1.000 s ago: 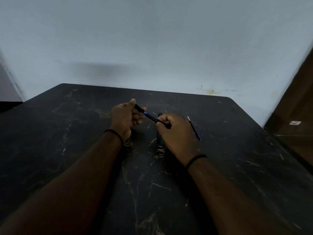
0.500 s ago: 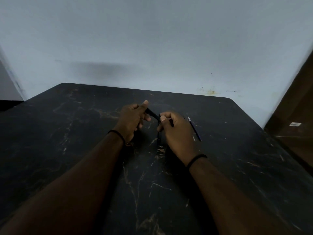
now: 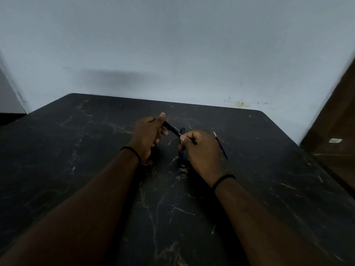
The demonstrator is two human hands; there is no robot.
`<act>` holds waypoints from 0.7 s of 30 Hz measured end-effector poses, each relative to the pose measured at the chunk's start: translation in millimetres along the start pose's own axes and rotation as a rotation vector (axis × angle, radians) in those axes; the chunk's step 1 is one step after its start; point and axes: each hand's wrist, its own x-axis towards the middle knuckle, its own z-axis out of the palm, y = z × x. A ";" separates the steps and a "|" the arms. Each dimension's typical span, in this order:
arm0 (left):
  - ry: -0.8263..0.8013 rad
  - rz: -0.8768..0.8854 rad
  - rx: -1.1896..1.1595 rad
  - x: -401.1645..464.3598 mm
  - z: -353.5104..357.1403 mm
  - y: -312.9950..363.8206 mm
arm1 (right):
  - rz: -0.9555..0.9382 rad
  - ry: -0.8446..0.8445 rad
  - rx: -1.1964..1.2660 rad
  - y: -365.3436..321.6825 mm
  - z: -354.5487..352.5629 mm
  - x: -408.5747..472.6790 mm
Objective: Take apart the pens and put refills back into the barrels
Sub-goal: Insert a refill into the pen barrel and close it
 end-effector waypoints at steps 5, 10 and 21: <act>0.002 0.001 0.012 -1.8 0.6 1.9 | 0.010 0.012 0.005 0.9 1.4 0.8; 0.027 -0.006 -0.010 -2.8 2.2 1.8 | -0.008 0.023 0.033 0.3 -0.1 -0.1; 0.103 0.002 0.034 -1.5 4.7 -1.3 | 0.009 0.066 -0.019 6.0 5.1 1.6</act>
